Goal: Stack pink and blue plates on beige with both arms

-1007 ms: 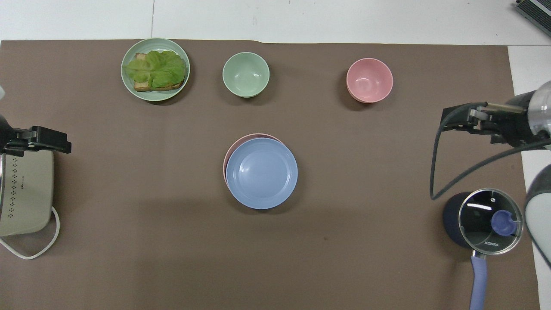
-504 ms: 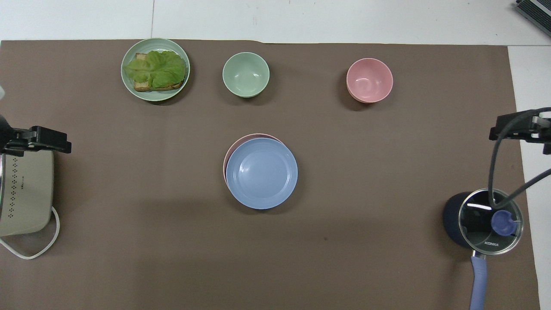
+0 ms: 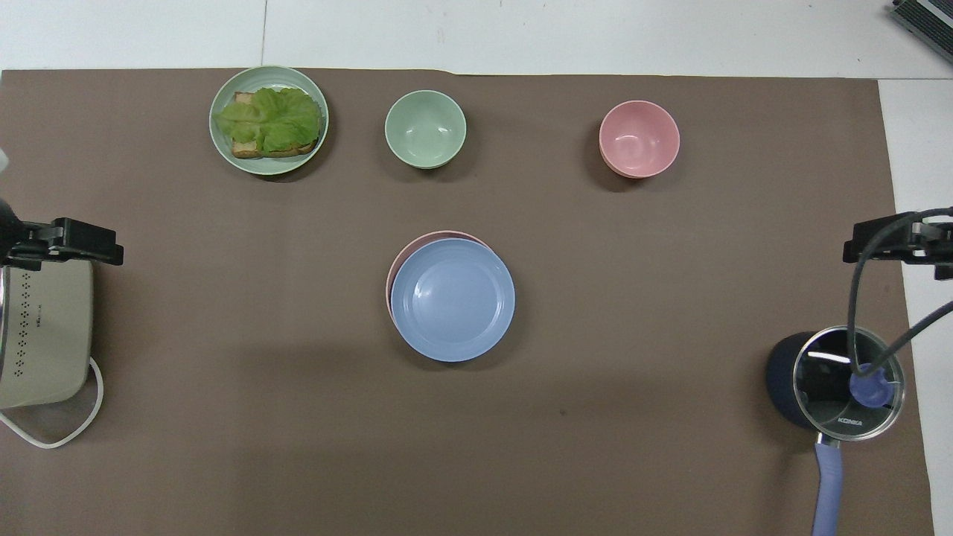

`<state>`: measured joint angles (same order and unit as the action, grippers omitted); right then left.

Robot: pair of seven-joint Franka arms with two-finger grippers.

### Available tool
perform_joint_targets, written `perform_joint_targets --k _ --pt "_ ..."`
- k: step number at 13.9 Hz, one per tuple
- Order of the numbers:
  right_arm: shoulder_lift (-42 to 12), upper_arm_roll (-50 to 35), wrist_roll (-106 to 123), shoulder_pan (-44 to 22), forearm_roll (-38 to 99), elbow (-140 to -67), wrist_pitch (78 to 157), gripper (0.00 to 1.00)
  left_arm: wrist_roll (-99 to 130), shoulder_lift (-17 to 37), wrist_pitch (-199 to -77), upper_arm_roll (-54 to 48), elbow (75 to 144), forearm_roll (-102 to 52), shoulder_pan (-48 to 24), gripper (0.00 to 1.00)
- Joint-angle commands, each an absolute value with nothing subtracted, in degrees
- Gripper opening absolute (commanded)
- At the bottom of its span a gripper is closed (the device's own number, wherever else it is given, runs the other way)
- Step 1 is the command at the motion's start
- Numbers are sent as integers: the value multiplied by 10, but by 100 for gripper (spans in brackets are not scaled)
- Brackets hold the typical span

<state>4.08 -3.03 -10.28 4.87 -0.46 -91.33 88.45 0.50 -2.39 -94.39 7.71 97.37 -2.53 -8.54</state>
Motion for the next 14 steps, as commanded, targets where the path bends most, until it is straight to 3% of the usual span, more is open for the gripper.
perform_joint_targets --k 1,3,8,14 --pt "54 -29 -88 47 -5 -927 887 100 0 -27 -936 74 972 -15 -82 100" --pt "50 15 -88 -11 -15 -922 885 100 1 -27 -936 74 972 -15 -82 100" --pt "45 32 -65 -24 -21 -897 873 100 0 -27 -936 74 972 -14 -82 100" --pt "65 36 -62 -35 -24 -926 877 100 0 -27 -936 74 972 -15 -82 100"
